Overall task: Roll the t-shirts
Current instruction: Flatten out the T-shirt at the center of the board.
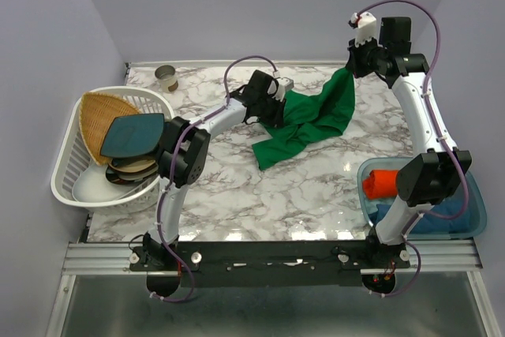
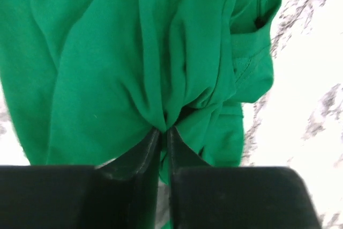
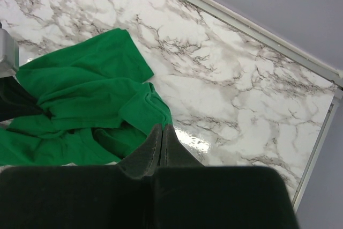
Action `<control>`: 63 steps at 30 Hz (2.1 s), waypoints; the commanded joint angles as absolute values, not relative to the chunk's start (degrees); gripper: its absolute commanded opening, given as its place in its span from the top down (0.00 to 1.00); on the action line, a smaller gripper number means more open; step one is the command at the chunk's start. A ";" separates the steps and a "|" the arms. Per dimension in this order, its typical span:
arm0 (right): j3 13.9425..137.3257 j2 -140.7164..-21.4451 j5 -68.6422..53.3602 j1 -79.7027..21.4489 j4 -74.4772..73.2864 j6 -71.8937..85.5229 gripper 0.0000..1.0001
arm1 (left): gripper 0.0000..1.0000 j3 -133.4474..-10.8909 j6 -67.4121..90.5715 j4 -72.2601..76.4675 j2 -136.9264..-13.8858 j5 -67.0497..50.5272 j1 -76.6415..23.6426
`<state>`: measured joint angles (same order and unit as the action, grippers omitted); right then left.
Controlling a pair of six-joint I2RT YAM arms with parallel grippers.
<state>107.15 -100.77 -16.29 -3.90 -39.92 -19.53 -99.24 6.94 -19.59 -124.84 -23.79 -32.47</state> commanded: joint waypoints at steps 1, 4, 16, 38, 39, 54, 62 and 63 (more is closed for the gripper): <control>107.14 -100.64 -17.14 -3.78 -39.81 -19.60 0.99 | 0.99 -101.51 1.61 -22.49 -121.40 -20.40 -32.34; 107.75 -99.23 -17.58 -3.78 -39.99 -19.95 1.00 | 1.00 -99.86 -4.29 -25.57 -113.16 -16.63 -31.64; 103.03 -82.56 -29.44 -3.87 -42.28 -16.18 1.00 | 1.00 -104.23 -20.91 -52.42 -89.23 -14.85 -28.56; 79.97 -74.23 -8.18 -1.42 -26.38 -6.77 0.99 | 0.91 -98.07 -41.58 -52.23 -105.79 -19.27 -27.86; 80.85 -76.62 -7.74 -0.62 -26.54 -5.64 1.00 | 0.90 -99.74 -39.22 -49.51 -108.43 -12.03 -27.69; 78.14 -83.15 -18.36 3.87 -28.13 -3.17 1.00 | 0.42 -74.11 -18.10 -43.16 -92.03 -18.11 -30.49; 75.50 -82.53 -20.92 3.87 -28.74 -3.16 1.00 | 0.35 -68.20 -17.22 -36.31 -92.10 -7.83 -38.57; 75.15 -82.44 -20.83 3.87 -28.74 -3.34 0.99 | 0.36 -68.03 -17.66 -35.69 -92.37 -7.74 -38.93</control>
<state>76.03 -83.26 -18.35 3.81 -28.95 -3.86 -67.96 -18.72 -41.80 -90.89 -12.99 -36.77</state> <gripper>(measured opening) 0.012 0.651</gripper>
